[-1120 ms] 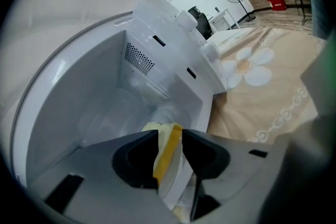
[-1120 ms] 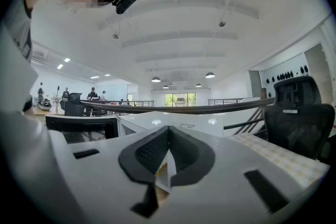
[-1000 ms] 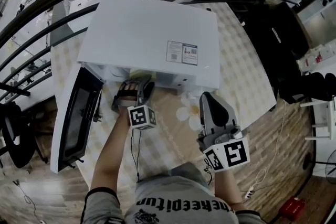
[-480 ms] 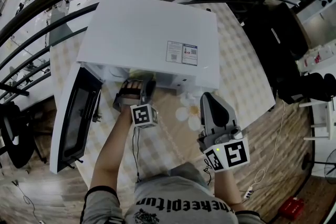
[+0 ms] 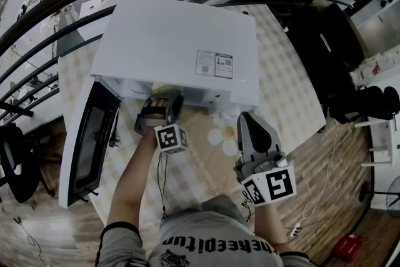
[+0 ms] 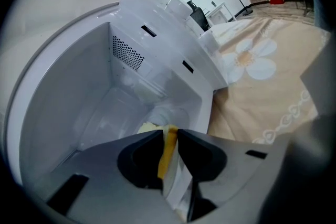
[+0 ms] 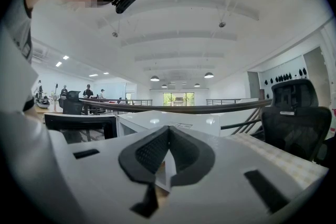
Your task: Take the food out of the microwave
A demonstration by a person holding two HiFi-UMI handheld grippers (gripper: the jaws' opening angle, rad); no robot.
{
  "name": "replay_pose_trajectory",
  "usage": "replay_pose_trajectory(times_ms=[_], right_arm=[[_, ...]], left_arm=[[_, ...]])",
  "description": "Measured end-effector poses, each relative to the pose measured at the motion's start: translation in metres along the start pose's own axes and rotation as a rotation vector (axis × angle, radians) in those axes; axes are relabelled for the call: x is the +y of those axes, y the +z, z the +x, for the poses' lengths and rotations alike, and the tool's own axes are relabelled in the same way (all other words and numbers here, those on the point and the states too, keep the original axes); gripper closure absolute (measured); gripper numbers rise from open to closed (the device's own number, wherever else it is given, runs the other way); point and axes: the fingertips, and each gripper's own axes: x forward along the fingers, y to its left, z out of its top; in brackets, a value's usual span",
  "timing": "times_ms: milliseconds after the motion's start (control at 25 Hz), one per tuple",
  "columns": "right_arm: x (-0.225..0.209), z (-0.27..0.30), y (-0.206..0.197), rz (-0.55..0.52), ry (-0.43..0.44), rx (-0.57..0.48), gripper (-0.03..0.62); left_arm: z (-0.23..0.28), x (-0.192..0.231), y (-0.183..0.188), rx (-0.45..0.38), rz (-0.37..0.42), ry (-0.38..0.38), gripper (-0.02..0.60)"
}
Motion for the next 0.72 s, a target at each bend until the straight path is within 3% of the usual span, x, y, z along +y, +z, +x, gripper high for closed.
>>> replay_pose_trajectory(times_ms=[320,720], right_arm=[[0.003,-0.004,0.0,0.002,0.001,-0.006,0.589],[0.01,-0.01,0.004,0.002,0.01,-0.016,0.589]], left_arm=[[-0.013,0.018,0.003,-0.007,-0.083,0.068,0.525],[-0.037,0.029,0.012,-0.035,-0.161,0.09,0.532]])
